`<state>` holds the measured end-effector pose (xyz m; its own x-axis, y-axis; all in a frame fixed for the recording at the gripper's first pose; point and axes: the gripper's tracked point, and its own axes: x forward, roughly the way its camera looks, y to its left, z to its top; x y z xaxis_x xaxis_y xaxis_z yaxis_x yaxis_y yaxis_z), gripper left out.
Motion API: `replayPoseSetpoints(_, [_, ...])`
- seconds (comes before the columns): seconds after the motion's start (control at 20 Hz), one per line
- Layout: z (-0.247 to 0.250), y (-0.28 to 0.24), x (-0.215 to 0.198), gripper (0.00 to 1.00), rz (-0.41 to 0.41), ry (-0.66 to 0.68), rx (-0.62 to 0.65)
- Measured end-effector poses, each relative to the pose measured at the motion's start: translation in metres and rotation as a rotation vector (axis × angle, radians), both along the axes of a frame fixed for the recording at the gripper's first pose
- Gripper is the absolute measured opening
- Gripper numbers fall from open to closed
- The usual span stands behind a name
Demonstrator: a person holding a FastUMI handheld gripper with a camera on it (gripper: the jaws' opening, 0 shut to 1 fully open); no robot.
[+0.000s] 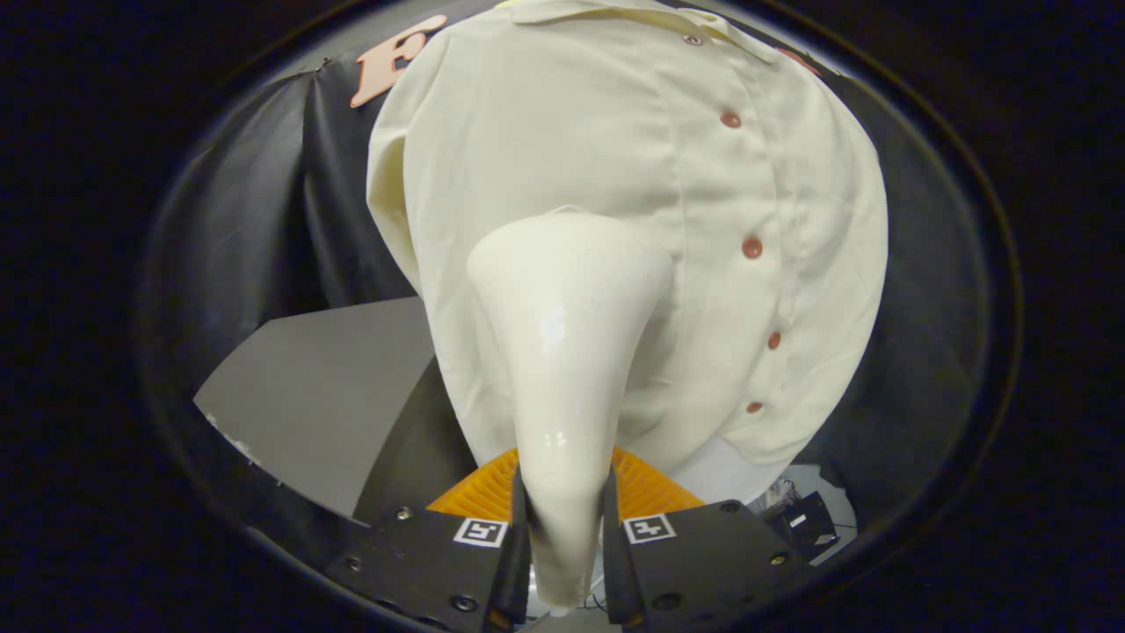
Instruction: Iron the clothes twice with a garment steamer, once on the left side and once on the right side.
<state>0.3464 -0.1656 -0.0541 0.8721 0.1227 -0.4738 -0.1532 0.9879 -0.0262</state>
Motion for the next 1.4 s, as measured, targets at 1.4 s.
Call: replayPoseSetpoints(1.4, [-0.12,-0.045,-0.061,0.34,-0.143,0.252,0.06])
